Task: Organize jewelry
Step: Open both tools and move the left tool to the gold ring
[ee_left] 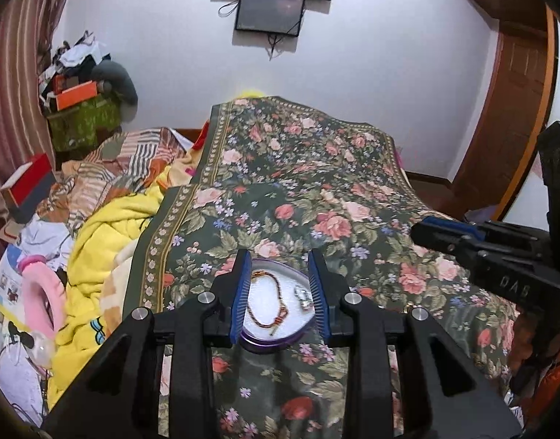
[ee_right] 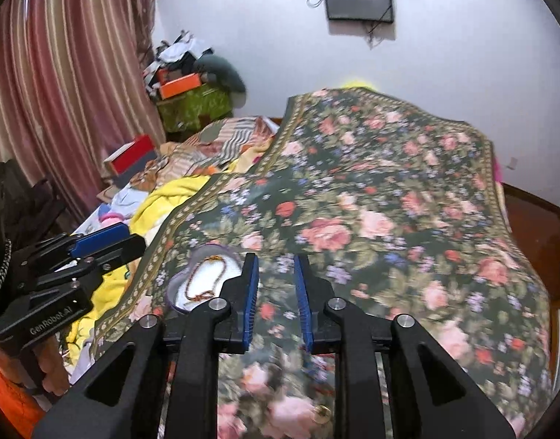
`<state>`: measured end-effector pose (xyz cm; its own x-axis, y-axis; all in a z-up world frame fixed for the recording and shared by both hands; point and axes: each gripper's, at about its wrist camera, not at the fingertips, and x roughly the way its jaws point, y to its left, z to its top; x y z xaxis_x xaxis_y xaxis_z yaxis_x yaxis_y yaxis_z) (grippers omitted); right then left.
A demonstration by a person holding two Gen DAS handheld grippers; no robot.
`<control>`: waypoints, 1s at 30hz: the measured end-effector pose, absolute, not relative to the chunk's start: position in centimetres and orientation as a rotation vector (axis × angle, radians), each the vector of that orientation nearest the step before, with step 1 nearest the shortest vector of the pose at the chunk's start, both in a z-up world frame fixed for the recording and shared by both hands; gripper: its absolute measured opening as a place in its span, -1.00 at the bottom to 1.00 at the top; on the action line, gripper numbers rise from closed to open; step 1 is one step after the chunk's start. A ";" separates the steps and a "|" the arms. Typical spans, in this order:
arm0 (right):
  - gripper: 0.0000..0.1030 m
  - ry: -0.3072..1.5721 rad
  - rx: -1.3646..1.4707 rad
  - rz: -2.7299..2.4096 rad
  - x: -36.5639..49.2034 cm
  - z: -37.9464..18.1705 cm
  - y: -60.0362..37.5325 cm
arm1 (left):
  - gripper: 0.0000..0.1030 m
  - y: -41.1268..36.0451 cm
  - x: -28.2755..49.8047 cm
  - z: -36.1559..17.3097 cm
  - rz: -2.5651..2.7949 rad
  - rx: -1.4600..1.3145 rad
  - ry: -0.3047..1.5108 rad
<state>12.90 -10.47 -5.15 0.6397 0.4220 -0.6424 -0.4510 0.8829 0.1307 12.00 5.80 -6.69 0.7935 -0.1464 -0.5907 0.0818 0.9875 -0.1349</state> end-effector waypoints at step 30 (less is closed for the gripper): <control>-0.14 0.808 -0.032 0.272 7.1 -9.5 -22.2 | -0.21 -8.2 11.6 -13.8 -0.373 0.031 0.923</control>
<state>7.11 -22.19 -9.54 0.6579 0.2280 -0.7178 -0.2521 0.9648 0.0753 11.65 -8.18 -13.82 0.5441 -0.3014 -0.7830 0.3274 0.9355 -0.1326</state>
